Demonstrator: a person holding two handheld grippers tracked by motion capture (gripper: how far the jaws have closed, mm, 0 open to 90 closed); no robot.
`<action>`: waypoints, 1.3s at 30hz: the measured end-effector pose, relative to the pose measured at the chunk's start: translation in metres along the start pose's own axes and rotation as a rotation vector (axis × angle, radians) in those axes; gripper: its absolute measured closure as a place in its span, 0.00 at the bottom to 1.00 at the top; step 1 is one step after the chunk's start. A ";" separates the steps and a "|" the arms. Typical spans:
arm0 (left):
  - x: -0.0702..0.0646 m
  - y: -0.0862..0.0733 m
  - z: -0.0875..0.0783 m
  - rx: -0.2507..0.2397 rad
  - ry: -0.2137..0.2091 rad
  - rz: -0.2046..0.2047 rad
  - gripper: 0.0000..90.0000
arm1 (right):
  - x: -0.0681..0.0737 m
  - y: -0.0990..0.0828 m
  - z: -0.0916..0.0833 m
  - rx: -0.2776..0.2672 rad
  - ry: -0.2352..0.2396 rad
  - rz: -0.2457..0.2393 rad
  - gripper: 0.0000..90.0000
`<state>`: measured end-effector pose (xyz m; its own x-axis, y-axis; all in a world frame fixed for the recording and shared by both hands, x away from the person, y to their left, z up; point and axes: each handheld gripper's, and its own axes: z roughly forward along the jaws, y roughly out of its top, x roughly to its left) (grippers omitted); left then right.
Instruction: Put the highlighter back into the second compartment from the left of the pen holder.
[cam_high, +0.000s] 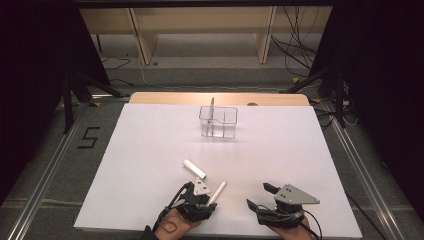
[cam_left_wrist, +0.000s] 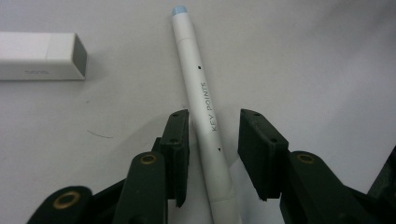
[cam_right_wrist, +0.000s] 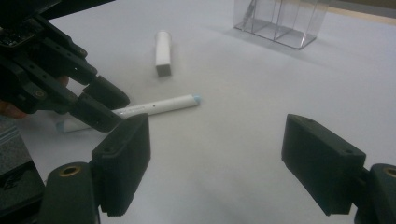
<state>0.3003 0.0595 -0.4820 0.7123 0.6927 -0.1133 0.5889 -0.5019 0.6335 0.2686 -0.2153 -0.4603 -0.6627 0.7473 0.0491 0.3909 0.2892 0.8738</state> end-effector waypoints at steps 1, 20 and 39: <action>0.000 0.000 0.000 0.000 0.001 -0.002 0.71 | 0.000 0.000 0.000 0.000 -0.001 -0.001 0.28; 0.001 0.001 0.002 0.000 0.007 -0.032 0.84 | 0.001 0.000 0.002 0.007 -0.002 -0.009 0.28; 0.020 0.005 -0.009 -0.083 -0.047 -0.103 0.87 | 0.000 0.001 0.000 -0.013 0.019 0.014 0.28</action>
<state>0.3142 0.0755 -0.4745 0.6676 0.7126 -0.2154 0.6276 -0.3832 0.6777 0.2689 -0.2153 -0.4593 -0.6694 0.7395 0.0709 0.3920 0.2705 0.8793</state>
